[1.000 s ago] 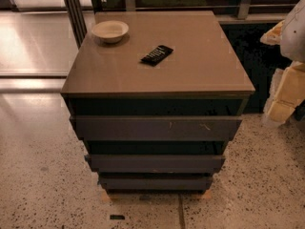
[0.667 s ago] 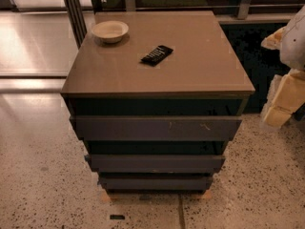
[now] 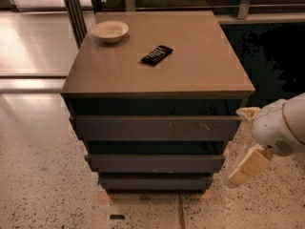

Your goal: Open bottom drawer

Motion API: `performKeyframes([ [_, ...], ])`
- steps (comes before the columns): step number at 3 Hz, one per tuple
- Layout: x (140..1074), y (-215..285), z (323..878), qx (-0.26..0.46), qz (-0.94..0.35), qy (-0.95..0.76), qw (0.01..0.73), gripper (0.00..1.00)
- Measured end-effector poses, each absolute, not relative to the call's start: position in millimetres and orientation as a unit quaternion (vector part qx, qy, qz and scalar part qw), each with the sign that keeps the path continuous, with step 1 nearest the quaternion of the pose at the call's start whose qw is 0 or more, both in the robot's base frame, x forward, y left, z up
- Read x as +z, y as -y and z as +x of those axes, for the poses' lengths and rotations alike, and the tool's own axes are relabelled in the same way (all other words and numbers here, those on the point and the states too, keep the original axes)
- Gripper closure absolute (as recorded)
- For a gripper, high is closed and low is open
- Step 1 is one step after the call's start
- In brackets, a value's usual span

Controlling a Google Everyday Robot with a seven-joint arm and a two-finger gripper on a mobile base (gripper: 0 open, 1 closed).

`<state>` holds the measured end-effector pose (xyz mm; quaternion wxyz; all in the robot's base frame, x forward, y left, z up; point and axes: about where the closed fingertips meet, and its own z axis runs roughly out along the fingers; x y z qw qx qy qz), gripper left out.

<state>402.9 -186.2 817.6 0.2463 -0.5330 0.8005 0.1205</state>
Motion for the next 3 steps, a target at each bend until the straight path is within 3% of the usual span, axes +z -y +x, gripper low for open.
performKeyframes([
  [1,732.3,152.1,401.5,0.227,-0.484,-0.796,0.284,0.00],
  [2,679.1,136.7,425.0,0.264,-0.432,-0.796,0.333,0.00],
  [3,617.2,133.1,454.9,0.258,-0.381,-0.819,0.343,0.00],
])
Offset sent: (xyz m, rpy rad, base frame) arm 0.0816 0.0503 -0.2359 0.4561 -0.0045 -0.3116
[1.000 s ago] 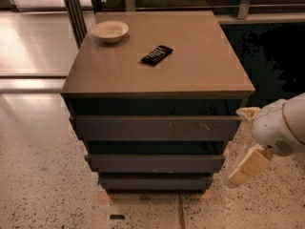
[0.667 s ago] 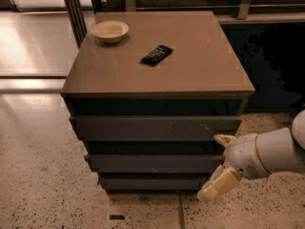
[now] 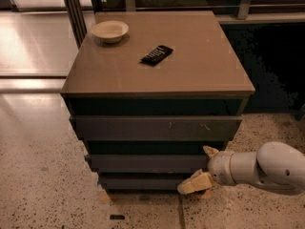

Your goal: Open bottom drawer

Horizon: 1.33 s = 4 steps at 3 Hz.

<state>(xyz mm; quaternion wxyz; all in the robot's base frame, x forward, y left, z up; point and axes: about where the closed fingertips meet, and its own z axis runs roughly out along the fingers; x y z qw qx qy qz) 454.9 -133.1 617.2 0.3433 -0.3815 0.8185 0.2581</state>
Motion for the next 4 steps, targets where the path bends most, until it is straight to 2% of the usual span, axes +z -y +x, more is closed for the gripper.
performKeyframes([
  [1,620.8,134.5,457.8,0.253,-0.381,-0.818,0.349,0.19],
  [4,619.9,133.6,454.4,0.255,-0.383,-0.815,0.351,0.91],
])
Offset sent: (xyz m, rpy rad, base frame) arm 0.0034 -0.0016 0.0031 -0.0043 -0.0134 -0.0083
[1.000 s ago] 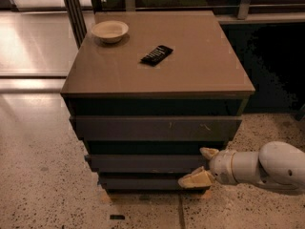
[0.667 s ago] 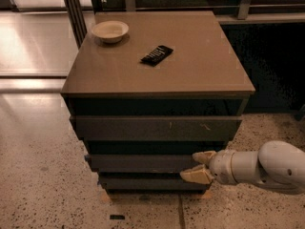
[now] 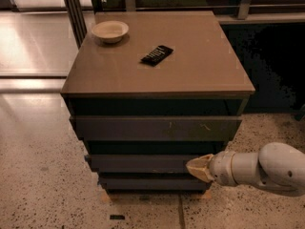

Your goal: Open bottom drawer

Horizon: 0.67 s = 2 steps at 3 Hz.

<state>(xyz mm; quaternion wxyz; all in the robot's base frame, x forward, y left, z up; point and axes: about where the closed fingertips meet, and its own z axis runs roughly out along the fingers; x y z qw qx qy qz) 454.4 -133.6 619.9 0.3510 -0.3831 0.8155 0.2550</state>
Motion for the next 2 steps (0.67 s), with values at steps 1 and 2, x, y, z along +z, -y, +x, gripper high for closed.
performKeyframes([
  [1,594.6,136.6,442.3,0.237,-0.376,-0.815,0.371,1.00],
  [2,531.1,131.7,413.7,0.201,-0.368,-0.812,0.406,1.00],
])
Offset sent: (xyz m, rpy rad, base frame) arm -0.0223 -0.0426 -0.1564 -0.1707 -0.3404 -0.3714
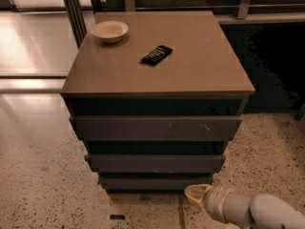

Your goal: Open bottom drawer

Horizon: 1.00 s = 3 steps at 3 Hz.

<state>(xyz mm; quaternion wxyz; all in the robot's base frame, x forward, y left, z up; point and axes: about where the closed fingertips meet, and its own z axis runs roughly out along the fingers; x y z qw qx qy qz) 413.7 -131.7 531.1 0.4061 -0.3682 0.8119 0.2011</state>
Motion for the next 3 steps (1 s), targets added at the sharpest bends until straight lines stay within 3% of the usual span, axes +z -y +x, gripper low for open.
performKeyframes([
  [2,434.0,118.0,398.2,0.140,-0.353,-0.810,0.447,1.00],
  [3,366.8,147.7,427.8,0.088,-0.299,-0.839,0.446,1.00],
])
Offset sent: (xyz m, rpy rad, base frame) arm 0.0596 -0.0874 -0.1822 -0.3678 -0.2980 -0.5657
